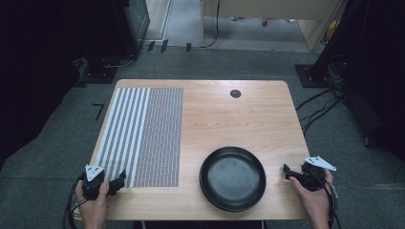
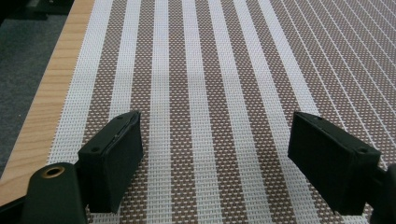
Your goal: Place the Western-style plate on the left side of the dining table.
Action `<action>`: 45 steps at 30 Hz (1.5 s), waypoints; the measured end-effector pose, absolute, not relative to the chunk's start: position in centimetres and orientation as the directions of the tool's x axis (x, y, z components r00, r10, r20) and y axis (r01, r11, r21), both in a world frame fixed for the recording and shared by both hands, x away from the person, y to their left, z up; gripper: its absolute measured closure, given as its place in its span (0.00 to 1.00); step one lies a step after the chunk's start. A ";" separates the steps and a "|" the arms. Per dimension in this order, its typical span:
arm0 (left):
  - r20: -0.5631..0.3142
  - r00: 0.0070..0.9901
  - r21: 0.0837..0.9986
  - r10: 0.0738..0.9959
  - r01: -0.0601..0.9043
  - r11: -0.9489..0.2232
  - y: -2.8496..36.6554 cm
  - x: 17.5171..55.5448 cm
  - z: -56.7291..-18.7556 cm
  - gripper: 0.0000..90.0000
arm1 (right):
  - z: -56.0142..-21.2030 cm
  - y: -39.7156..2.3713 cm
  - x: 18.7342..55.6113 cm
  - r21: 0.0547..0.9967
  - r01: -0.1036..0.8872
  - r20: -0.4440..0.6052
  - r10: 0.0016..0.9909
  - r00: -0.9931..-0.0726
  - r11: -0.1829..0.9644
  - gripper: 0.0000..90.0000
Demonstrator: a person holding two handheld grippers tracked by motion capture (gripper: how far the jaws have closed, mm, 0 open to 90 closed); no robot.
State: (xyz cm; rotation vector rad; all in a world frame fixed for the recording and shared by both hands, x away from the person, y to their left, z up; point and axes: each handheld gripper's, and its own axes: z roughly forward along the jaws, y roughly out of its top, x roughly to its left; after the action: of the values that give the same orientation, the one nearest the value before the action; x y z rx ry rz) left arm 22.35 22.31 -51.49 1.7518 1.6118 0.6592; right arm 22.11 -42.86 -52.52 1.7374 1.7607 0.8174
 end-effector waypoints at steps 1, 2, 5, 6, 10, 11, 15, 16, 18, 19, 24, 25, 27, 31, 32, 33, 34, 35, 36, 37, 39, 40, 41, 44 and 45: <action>-0.069 0.111 0.754 0.991 0.656 -0.021 22.3 22.3 -51.5 0.20 | -52.5 -42.9 22.1 0.735 0.678 0.043 0.999 -0.029 -0.012 0.15; -0.065 0.111 0.756 0.992 0.655 -0.023 22.3 22.3 -51.4 0.20 | -52.5 -42.9 22.0 0.735 0.678 0.044 0.999 -0.028 -0.014 0.15; -0.059 0.107 0.763 0.992 0.646 -0.025 22.1 22.2 -51.2 0.20 | -52.4 -43.3 21.8 0.734 0.678 0.060 0.998 -0.019 -0.031 0.16; -0.056 0.108 0.764 0.993 0.644 -0.027 22.0 22.2 -51.2 0.20 | -52.3 -43.4 21.8 0.737 0.675 0.067 0.998 -0.014 -0.039 0.16; -0.046 0.116 0.770 0.992 0.637 -0.039 21.5 22.1 -51.0 0.20 | -52.0 -43.6 21.5 0.749 0.659 0.090 0.996 0.006 -0.071 0.18; -0.046 0.121 0.773 0.992 0.633 -0.042 21.4 22.1 -50.9 0.20 | -51.9 -43.6 21.4 0.752 0.655 0.090 0.996 0.004 -0.070 0.18; -0.046 0.135 0.781 0.990 0.623 -0.049 20.7 22.1 -50.5 0.20 | -51.5 -43.0 21.2 0.768 0.638 0.082 0.997 -0.005 -0.060 0.20; -0.046 0.143 0.782 0.989 0.621 -0.053 20.4 22.1 -50.4 0.20 | -51.3 -42.8 21.2 0.774 0.631 0.075 0.997 -0.007 -0.054 0.21; -0.045 0.147 0.784 0.988 0.618 -0.057 20.3 22.1 -50.3 0.20 | -51.0 -42.3 21.0 0.782 0.621 0.069 0.998 -0.014 -0.045 0.22; -0.049 0.156 0.784 0.987 0.617 -0.059 19.9 22.1 -50.2 0.20 | -50.9 -42.1 21.0 0.786 0.617 0.066 0.998 -0.019 -0.041 0.22; -0.051 0.189 0.785 0.981 0.615 -0.078 18.8 22.1 -50.1 0.20 | -50.7 -41.4 20.9 0.782 0.622 0.074 0.997 -0.029 -0.040 0.22; -0.050 0.196 0.785 0.979 0.614 -0.083 18.6 22.1 -50.1 0.20 | -50.6 -41.3 20.9 0.782 0.622 0.078 0.996 -0.030 -0.043 0.22; -0.054 0.208 0.786 0.977 0.612 -0.087 18.1 22.1 -50.1 0.20 | -50.6 -41.2 20.8 0.785 0.617 0.084 0.996 -0.032 -0.047 0.22; -0.058 0.242 0.788 0.968 0.607 -0.104 16.9 22.0 -50.0 0.20 | -50.4 -40.8 20.7 0.788 0.614 0.089 0.995 -0.041 -0.046 0.22; -0.057 0.249 0.787 0.967 0.607 -0.110 16.7 22.0 -49.9 0.20 | -50.3 -40.5 20.7 0.789 0.613 0.090 0.995 -0.043 -0.045 0.22; -0.060 0.256 0.789 0.965 0.604 -0.111 16.4 22.0 -49.9 0.20 | -50.3 -40.4 20.7 0.790 0.612 0.086 0.995 -0.047 -0.039 0.22; -0.062 0.263 0.789 0.963 0.603 -0.114 16.1 21.9 -49.9 0.20 | -50.2 -40.3 20.7 0.792 0.609 0.086 0.995 -0.050 -0.038 0.22; -0.061 0.270 0.789 0.961 0.603 -0.119 15.8 21.9 -49.9 0.20 | -50.2 -40.1 20.7 0.791 0.610 0.088 0.995 -0.053 -0.037 0.22; -0.061 0.276 0.789 0.959 0.602 -0.123 15.6 21.9 -49.9 0.20 | -50.2 -40.0 20.7 0.792 0.609 0.087 0.995 -0.055 -0.036 0.22; -0.062 0.281 0.789 0.958 0.601 -0.125 15.3 21.9 -49.9 0.20 | -50.1 -39.8 20.7 0.793 0.609 0.088 0.995 -0.056 -0.036 0.22; -0.064 0.287 0.788 0.956 0.602 -0.128 15.1 21.9 -49.9 0.20 | -50.1 -39.7 20.7 0.794 0.607 0.088 0.994 -0.058 -0.034 0.23; -0.068 0.292 0.789 0.954 0.601 -0.128 14.8 21.8 -49.9 0.20 | -50.1 -39.5 20.6 0.793 0.608 0.093 0.994 -0.059 -0.038 0.23; -0.068 0.292 0.789 0.954 0.601 -0.128 14.8 21.8 -49.9 0.20 | -50.1 -39.5 20.6 0.793 0.608 0.093 0.994 -0.059 -0.038 0.23; -0.079 0.303 0.789 0.950 0.601 -0.126 14.3 21.8 -49.8 0.20 | -50.0 -39.1 20.6 0.796 0.604 0.095 0.993 -0.063 -0.038 0.23; -0.081 0.305 0.789 0.949 0.601 -0.126 14.2 21.8 -49.9 0.20 | -50.0 -39.0 20.6 0.796 0.604 0.094 0.993 -0.065 -0.036 0.23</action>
State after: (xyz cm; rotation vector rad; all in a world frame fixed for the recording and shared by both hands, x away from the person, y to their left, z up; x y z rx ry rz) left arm 21.80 14.15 -49.85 1.8255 1.3877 0.5885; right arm 20.58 -39.01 -49.98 1.6837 1.7143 0.9539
